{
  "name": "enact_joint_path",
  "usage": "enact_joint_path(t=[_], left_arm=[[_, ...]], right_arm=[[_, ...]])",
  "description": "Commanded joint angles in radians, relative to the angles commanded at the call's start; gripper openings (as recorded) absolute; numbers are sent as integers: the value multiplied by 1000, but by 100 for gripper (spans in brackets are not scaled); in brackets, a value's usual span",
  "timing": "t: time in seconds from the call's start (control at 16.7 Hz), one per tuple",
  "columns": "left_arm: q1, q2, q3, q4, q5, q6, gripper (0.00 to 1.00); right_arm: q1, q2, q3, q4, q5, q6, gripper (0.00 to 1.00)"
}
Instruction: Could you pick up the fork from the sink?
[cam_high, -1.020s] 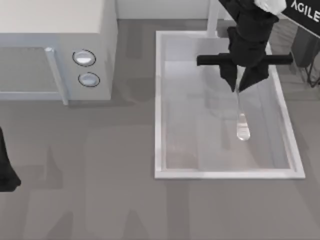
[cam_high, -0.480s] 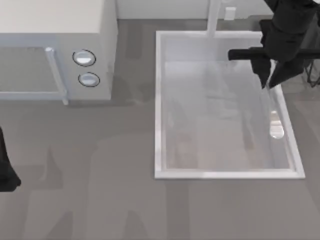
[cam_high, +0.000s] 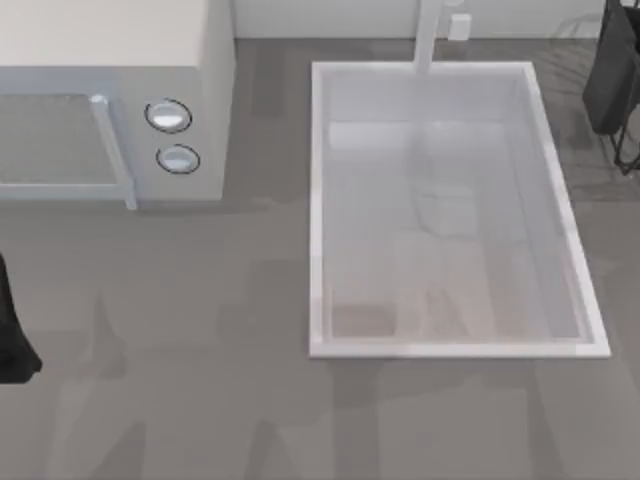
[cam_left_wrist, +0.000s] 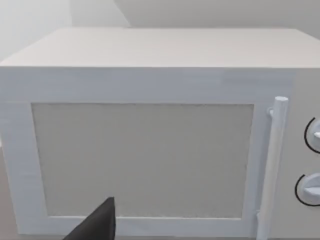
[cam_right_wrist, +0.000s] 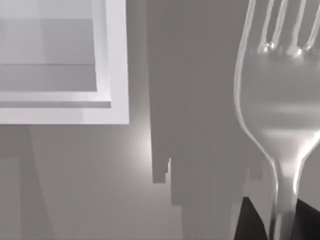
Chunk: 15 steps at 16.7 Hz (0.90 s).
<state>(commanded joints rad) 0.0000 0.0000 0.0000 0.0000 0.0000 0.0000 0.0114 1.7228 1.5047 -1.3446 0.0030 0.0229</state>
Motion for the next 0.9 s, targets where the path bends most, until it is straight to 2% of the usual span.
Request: enact_joint_path(t=[0.18, 0.54, 0.9], left_arm=[[0, 0, 0, 0, 0, 0, 100], [0, 0, 0, 0, 0, 0, 100], [0, 0, 0, 0, 0, 0, 100]], right_arm=[[-54, -79, -79, -7, -3, -54, 0], [-53, -76, -97, 9, -2, -56, 0], [-53, -34, -301, 273, -2, -53, 0]])
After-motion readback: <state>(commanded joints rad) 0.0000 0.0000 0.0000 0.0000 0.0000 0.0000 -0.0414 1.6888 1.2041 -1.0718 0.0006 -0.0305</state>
